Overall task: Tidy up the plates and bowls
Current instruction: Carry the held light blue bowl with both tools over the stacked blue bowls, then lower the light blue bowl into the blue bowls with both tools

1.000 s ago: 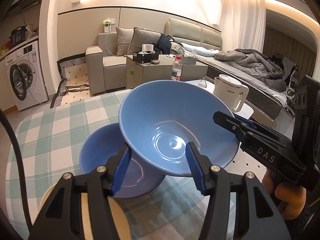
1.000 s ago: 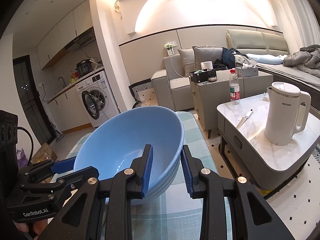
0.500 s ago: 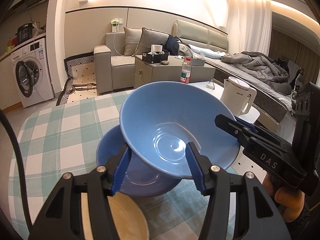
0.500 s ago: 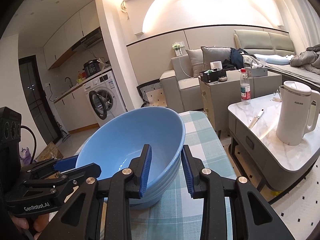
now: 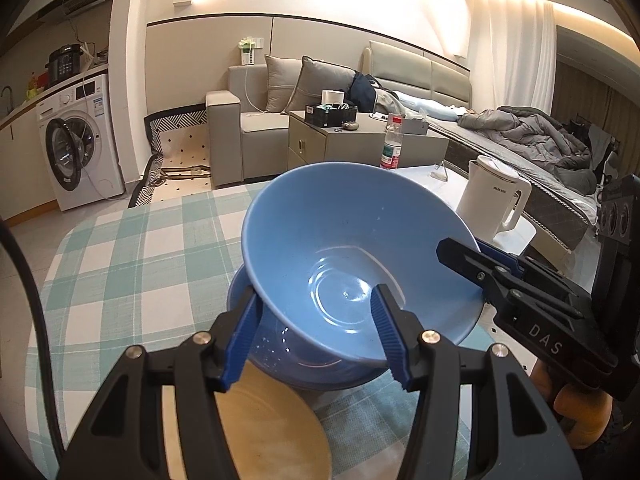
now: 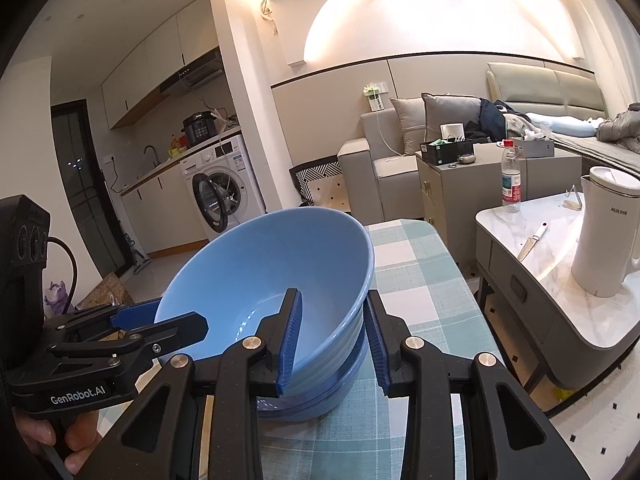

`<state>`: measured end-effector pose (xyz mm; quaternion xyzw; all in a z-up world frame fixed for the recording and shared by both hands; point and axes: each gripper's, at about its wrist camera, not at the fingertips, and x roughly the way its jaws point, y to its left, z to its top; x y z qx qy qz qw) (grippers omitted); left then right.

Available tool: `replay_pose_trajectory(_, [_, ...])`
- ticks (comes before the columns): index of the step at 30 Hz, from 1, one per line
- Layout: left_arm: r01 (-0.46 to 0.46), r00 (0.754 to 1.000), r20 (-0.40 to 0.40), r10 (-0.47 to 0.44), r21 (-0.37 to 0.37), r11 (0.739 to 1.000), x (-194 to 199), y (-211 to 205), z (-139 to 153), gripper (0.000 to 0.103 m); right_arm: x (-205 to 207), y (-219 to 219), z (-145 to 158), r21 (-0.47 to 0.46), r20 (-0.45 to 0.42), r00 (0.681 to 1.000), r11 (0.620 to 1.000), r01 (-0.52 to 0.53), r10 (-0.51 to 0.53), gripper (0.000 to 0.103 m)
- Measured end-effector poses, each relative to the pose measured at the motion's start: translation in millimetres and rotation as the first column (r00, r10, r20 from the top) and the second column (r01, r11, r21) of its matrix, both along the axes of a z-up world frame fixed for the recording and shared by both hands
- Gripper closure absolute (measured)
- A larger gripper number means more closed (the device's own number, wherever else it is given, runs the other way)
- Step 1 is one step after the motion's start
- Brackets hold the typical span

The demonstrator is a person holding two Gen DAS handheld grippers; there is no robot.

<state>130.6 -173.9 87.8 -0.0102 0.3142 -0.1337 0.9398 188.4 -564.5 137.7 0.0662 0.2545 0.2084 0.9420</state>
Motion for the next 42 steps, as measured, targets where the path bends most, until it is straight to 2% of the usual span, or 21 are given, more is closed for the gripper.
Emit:
replay_pose_trajectory(21, [-0.046, 0.996, -0.074, 0.049, 0.04, 0.998, 17, 19, -37, 0.048, 9, 35, -30, -0.069, -0.074, 0.996, 0.996, -0.048, 0.043, 0.07])
replay_pose_trajectory(27, [-0.048, 0.996, -0.071, 0.054, 0.083, 0.995, 18, 16, -42, 0.048, 11, 41, -38, -0.093, -0.093, 0.995, 0.994, -0.053, 0.045, 0.07])
replay_pose_trajectory(42, [-0.04, 0.991, -0.123, 0.05, 0.083, 0.996, 26, 16, -56, 0.047, 12, 44, -45, -0.137, -0.102, 0.994, 0.989, -0.052, 0.038, 0.064])
